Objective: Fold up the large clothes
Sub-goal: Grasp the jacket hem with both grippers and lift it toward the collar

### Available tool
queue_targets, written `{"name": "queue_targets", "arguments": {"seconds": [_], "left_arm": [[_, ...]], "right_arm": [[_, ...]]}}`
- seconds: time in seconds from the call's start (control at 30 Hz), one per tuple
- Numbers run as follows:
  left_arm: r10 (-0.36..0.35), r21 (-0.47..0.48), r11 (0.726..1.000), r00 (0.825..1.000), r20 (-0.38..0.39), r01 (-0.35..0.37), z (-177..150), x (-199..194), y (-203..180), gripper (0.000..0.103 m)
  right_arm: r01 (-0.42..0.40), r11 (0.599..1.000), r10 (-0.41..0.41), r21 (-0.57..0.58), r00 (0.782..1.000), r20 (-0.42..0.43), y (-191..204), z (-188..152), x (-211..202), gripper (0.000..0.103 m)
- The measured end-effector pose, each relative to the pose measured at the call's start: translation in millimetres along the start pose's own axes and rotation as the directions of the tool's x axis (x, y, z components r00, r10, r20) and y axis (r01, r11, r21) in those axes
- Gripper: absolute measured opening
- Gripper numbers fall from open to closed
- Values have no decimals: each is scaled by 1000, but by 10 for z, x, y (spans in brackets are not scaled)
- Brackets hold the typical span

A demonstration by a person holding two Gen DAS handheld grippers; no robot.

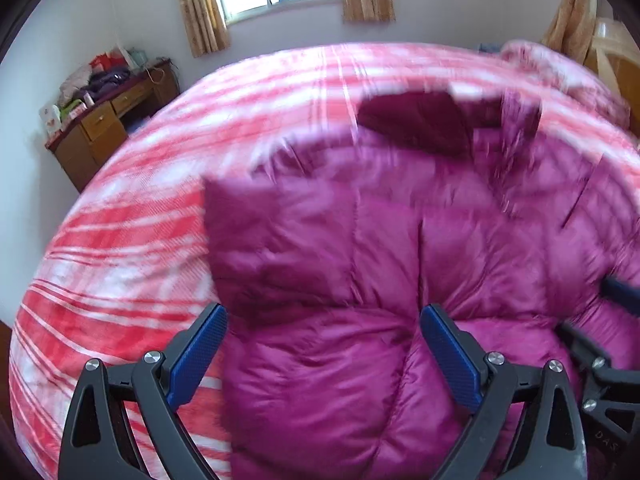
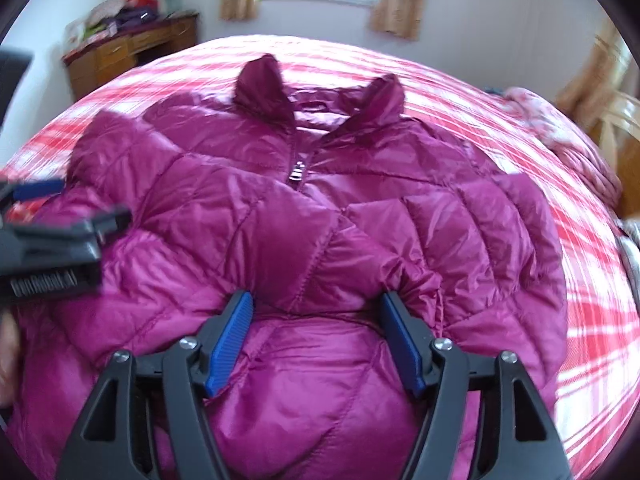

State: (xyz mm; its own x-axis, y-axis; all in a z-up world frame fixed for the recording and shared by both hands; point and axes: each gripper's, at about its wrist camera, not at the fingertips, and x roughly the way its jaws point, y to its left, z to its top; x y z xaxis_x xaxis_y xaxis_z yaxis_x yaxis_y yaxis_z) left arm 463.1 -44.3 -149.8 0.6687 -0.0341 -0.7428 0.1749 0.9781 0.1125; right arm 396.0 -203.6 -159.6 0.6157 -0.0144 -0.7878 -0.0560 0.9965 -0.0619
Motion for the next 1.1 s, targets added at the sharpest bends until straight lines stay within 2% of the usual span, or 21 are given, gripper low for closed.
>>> {"name": "queue_targets", "arguments": {"seconds": [0.07,0.13,0.3,0.37,0.43,0.5,0.6,0.7,0.83,0.87,0.9,0.93,0.97,1.0,1.1], "left_arm": [[-45,-26,999,997,68,47,159,-212,120,98],[-46,-25,999,994,99,49,359,-279,175,98],[-5,-24,1000,995,99,7,1007,11,155,98],[-31,-26,999,996,86,33,1230,128,93,98],[-83,-49,995,994,77,87,1485,270,96,98],[-101,-45,994,994,33,103,1676,468,38,98],[-50,-6,999,999,3,50,1874,784,-94,98],[-9,35,999,999,-52,11,1929,1129,-224,98],[-14,68,997,993,-115,22,1851,1419,-296,96],[-30,64,997,993,-116,37,1818,1429,-280,91],[-55,58,996,991,-123,63,1791,1430,-265,75],[-100,54,993,985,-144,109,1747,1426,-235,52],[-127,54,989,979,-158,137,1718,1428,-239,38],[-154,58,984,974,-168,166,1672,1394,-227,17],[-163,115,978,982,-98,173,1515,1119,-222,14]], "right_arm": [[-68,996,67,49,997,25,-115,65,-141,75],[-83,994,78,73,994,70,-240,222,-280,80],[-64,994,54,93,993,108,-524,762,-262,84],[-47,993,33,110,992,122,-660,986,-199,84],[-69,987,48,142,989,142,-804,1203,-132,85],[-62,986,40,157,989,142,-900,1368,-41,89],[-30,986,13,167,995,98,-1003,1644,236,89],[-19,985,14,170,999,32,-1102,1833,532,89],[24,992,-19,123,999,-48,-1111,1947,904,88],[30,995,-22,100,997,-72,-1104,1945,976,82],[29,996,-22,79,996,-92,-1106,1929,1022,63],[22,998,-15,66,994,-108,-1122,1909,1051,51],[10,998,-3,56,992,-122,-1138,1864,1063,28],[10,999,-4,52,993,-122,-1164,1816,1036,18],[30,999,-29,13,998,-64,-1188,1664,860,16]]}}
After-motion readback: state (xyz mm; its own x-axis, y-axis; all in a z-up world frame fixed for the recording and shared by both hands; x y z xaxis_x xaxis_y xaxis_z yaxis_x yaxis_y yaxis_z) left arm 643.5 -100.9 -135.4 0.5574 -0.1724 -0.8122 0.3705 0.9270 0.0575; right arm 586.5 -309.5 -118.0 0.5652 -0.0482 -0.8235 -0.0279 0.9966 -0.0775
